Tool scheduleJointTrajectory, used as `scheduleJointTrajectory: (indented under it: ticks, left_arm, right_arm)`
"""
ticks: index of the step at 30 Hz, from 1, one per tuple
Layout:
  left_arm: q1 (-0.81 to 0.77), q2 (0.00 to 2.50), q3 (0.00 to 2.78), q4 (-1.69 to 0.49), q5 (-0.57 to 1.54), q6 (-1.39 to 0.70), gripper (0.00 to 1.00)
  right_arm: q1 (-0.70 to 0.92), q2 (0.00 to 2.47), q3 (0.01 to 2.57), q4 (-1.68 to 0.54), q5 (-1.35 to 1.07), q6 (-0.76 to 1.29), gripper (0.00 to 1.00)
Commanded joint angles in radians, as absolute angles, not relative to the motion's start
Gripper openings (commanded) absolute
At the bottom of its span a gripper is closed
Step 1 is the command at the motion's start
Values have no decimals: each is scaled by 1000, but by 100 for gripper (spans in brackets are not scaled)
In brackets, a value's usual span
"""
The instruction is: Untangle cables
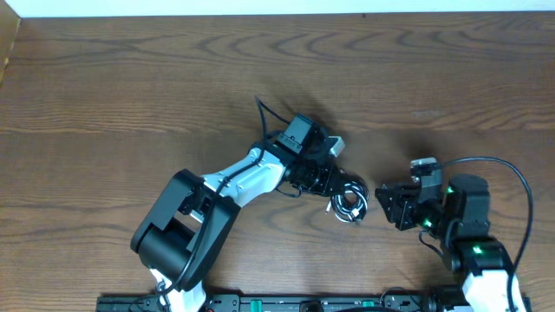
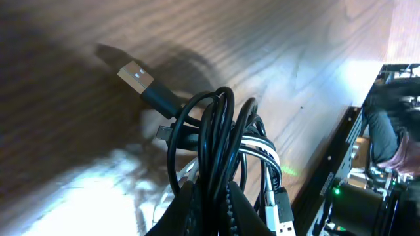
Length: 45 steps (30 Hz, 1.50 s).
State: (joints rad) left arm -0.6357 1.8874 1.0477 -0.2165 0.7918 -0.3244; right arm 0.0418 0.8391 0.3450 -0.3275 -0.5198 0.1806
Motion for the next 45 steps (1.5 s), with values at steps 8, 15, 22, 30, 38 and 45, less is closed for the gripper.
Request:
scheduleJointTrajectory:
  ticks: [8,15,22,30,38,45]
  left_arm:
    - [-700,1891,1060,-219,768,-335,11]
    - [-700,1891,1060,-215,766,-335,11]
    - [-700,1891,1060,-119,810,-406,11]
    - [-696,1891,1060,-141,743,-390,11]
    - [-696,1891,1056,-254,552,-367,11]
    - [-696,1891,1056,-254,553,-368,11]
  right_arm:
    - [47,1168,360,-257,-686,194,25]
    - [47,1198,360,-255,-689,194,16]
    - [47,1198,360,-258,-678,194,4]
    - [47,1198,360,-323,-459,208,1]
    - [47,1198,360,-450,-77,374,1]
    - [47,1198,360,-350,-289,360,14]
